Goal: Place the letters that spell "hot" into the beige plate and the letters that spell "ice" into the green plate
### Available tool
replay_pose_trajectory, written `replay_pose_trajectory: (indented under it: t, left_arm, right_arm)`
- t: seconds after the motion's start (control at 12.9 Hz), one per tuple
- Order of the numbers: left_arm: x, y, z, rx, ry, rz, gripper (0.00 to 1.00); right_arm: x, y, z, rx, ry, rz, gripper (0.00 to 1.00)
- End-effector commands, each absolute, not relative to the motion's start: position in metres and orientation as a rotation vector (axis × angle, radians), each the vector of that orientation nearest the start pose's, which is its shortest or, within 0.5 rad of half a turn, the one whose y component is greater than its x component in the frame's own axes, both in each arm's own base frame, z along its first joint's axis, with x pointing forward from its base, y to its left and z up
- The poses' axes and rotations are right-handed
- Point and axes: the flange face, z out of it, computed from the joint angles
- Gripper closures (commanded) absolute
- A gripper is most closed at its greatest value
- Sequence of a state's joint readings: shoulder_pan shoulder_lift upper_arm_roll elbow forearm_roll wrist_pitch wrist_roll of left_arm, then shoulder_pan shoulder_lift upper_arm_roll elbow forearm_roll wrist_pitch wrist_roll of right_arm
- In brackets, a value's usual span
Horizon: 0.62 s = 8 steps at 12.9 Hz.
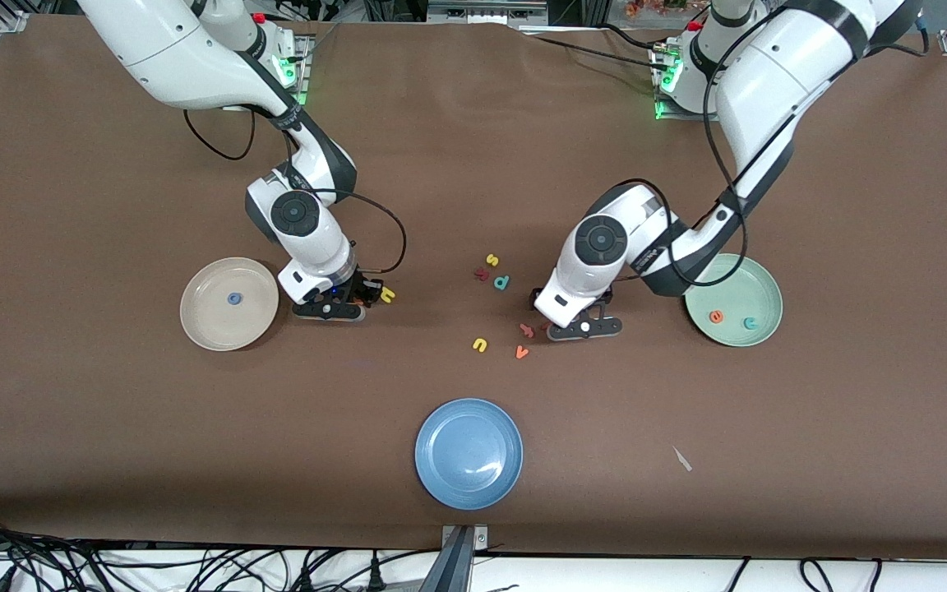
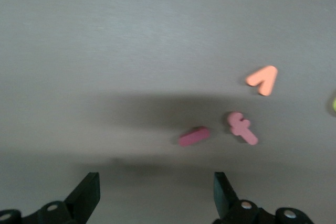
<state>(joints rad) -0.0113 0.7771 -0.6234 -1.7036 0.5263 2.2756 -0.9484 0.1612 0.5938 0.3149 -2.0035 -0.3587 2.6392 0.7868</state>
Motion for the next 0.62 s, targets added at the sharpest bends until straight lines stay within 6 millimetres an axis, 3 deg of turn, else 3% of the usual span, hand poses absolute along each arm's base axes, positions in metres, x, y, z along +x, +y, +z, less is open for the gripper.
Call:
replay_pose_trajectory:
  t: [0.0, 0.16, 0.31, 0.54]
  left_arm:
    - [0.58, -0.364, 0.199, -3.181, -0.112, -0.018, 0.22]
    - [0.582, -0.364, 0.193, -3.181, -0.113, -0.013, 0.32]
    - [0.581, -0.365, 0.183, -3.168, -0.108, -0.015, 0.34]
    - [0.59, -0.37, 0.176, -3.142, -0.104, -0.065, 0.34]
  right_arm:
    - [0.541, 0.288, 0.171, -3.095, 0.088, -0.14, 0.72]
    - [0.548, 0.278, 0.186, -3.11, 0.066, -0.181, 0.72]
    - [0.55, 0.259, 0.218, -3.172, 0.008, -0.18, 0.72]
    - [0.557, 0.195, 0.26, -3.267, -0.169, -0.118, 0.72]
